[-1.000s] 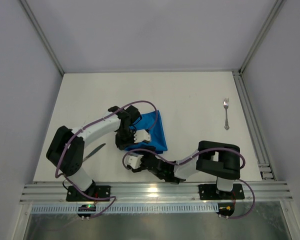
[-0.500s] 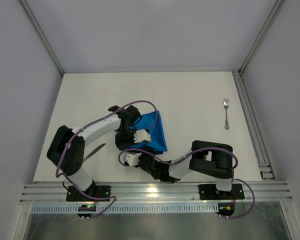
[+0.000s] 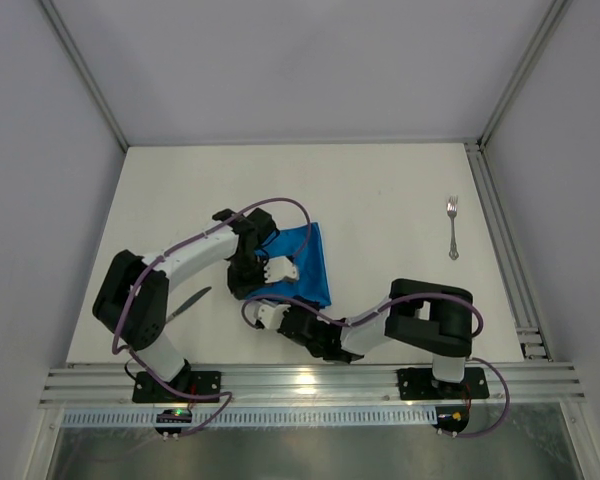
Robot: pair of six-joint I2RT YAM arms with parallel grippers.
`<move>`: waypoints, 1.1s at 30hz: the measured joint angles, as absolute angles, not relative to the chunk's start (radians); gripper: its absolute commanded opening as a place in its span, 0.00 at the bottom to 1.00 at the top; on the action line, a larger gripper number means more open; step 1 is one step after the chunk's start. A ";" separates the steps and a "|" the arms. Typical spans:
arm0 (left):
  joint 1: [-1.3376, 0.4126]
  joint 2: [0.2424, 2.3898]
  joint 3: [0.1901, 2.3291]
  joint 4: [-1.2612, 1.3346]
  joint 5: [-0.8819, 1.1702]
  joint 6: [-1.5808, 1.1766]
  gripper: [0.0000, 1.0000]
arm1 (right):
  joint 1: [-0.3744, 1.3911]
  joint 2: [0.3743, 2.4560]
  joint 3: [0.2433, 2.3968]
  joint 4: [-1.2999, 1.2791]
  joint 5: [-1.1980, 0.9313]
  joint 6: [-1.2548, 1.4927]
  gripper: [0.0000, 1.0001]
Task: Fold the napkin into a case and place the utensils inside
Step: Pick up the lower triangle-folded napkin from the center of the board.
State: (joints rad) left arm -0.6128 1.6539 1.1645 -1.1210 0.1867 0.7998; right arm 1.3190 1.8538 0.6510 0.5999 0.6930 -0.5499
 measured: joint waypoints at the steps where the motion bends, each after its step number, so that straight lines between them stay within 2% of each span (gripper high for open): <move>1: -0.610 1.654 1.164 -1.121 0.187 0.801 0.00 | 1.314 1.853 0.651 0.593 0.690 -0.546 0.06; 3: -0.606 1.654 1.164 -1.119 0.188 0.803 0.03 | 1.303 1.840 0.652 0.572 0.668 -0.533 0.04; 4: -0.606 1.654 1.163 -1.118 0.189 0.804 0.09 | 1.297 1.828 0.652 0.558 0.651 -0.521 0.04; 9: -0.605 1.654 1.151 -1.114 0.201 0.811 0.24 | 1.254 1.755 0.652 0.450 0.516 -0.482 0.04; 12: -0.597 1.648 1.144 -1.110 0.210 0.805 0.39 | 1.211 1.719 0.675 0.368 0.397 -0.463 0.04; 15: -0.576 1.638 1.143 -1.100 0.213 0.793 0.45 | 1.172 1.702 0.711 0.294 0.271 -0.445 0.04; 24: -0.460 1.497 1.094 -1.093 0.258 0.788 0.52 | 1.067 1.665 0.839 0.099 -0.103 -0.415 0.04; 33: -0.323 1.322 1.053 -1.077 0.402 0.793 0.58 | 0.986 1.694 1.001 -0.058 -0.419 -0.395 0.04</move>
